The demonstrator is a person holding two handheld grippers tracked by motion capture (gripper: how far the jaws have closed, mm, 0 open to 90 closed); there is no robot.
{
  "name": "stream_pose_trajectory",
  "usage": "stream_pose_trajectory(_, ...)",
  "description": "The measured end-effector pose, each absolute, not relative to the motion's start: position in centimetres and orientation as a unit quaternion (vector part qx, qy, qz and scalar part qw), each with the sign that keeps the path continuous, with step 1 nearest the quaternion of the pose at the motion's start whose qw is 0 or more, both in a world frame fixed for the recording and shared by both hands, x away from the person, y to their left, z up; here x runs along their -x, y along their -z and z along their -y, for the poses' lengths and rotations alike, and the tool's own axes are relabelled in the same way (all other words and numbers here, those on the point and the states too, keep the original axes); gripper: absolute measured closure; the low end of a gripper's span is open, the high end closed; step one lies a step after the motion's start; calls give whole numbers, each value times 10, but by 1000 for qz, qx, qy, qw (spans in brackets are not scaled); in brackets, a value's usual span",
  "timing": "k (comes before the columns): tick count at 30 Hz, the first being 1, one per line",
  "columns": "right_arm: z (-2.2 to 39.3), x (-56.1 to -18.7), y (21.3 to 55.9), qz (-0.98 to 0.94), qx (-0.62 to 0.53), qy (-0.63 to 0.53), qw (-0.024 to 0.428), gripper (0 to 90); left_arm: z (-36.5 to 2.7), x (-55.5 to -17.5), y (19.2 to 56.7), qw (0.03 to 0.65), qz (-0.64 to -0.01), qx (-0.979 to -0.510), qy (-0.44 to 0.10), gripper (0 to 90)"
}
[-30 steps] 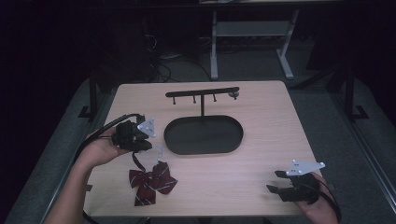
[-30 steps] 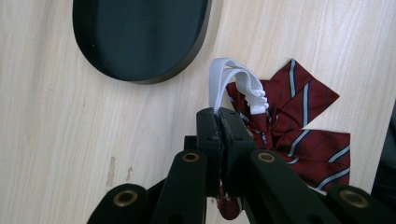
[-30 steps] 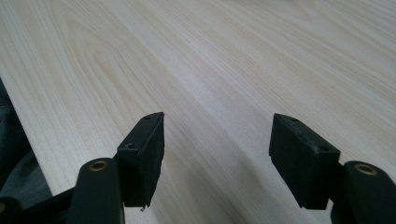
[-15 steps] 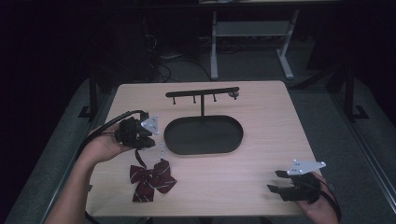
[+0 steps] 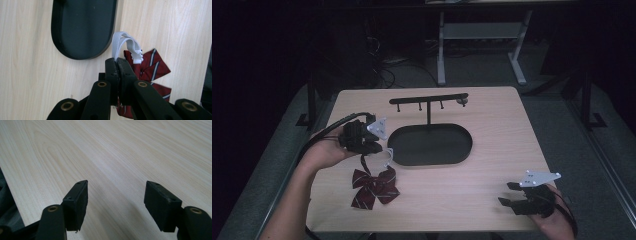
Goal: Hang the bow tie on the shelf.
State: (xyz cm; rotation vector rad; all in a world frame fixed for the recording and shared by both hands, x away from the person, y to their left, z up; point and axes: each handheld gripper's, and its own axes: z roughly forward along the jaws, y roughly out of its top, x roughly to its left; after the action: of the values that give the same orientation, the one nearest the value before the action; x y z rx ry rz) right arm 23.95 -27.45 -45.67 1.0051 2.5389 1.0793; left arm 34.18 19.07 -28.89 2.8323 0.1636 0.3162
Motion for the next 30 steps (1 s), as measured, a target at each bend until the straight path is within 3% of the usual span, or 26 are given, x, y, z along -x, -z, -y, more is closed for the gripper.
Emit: stream_pose_trajectory(30, 280, -242, 457, -858, -344, -369, 97, 354, -162, -362, 273, 150, -39, -981, -118, 880)
